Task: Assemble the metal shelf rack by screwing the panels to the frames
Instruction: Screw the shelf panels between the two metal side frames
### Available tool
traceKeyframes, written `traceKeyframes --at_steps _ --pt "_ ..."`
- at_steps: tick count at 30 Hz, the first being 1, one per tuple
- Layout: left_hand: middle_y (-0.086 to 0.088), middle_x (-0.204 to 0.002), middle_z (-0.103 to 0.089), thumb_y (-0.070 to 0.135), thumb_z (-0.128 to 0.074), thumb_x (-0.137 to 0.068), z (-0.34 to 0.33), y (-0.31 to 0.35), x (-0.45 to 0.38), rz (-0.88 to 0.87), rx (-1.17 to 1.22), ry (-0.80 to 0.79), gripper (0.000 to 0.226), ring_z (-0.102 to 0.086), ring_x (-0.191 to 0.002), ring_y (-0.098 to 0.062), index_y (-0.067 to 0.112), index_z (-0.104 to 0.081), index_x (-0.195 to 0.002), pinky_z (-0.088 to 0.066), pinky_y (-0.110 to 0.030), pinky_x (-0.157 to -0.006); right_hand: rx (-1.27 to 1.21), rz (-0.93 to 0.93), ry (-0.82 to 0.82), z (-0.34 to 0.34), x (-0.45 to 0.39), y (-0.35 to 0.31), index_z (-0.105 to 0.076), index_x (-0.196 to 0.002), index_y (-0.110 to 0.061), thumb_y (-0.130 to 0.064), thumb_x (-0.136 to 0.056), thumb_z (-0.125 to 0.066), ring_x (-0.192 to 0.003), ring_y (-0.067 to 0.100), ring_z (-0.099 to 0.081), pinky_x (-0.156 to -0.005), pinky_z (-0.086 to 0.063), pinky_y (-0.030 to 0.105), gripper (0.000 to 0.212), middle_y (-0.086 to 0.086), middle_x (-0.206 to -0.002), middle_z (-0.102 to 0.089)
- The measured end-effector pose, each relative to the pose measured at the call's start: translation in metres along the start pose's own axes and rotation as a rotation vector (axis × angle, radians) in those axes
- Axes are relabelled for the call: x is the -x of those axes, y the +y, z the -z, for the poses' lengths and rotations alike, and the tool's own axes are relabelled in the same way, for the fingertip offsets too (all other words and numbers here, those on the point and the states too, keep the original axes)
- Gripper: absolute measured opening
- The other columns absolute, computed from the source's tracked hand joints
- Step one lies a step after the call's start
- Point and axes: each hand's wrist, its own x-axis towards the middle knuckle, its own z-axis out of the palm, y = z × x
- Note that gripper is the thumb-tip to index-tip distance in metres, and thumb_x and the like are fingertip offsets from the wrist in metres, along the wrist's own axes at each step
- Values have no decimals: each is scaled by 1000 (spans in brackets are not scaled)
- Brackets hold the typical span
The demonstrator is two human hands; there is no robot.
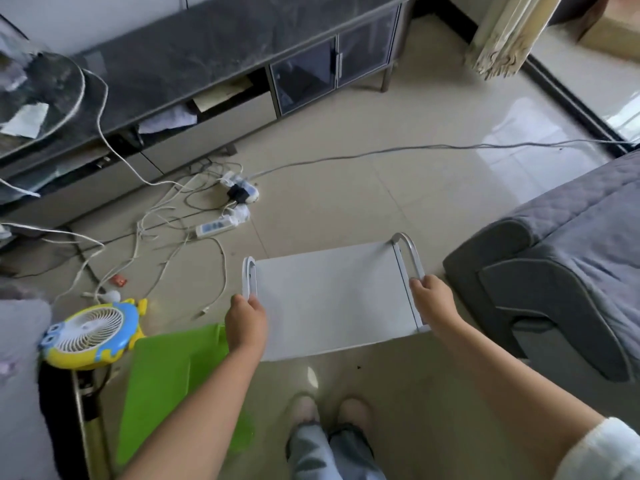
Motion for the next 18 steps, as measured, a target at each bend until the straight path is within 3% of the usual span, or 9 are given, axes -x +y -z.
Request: traceKeyframes --at_steps 7,12,18 --pt "-32 -112 -56 17 -36 -99 26 88 -52 -56 86 12 31 -54 -104 -42 -12 -48 -104 -42 -42 -83 36 92 56 34 -45 -90 -33 -63 -9 -15 -92 -43 -55 19 -33 -50 -23 31 32 5 -58 -36" --pt "-32 -118 -55 16 -33 -100 36 174 -89 -122 109 -33 31 -51 -110 -42 -11 -47 -109 -39 -40 -82 -13 61 113 68 -98 -152 -36 -60 -11 -18 -92 -46 -68 26 -46 -63 -36 34 34 7 -59 -42" --pt "-32 -119 -54 12 -34 -99 33 284 -134 -217 66 -50 30 -52 -109 -42 -13 -47 -109 -37 -38 -79 -91 5 186 110 -167 -207 -34 -59 -12 -20 -88 -49 -69 28 -45 -65 -41 38 34 8 -56 -40"
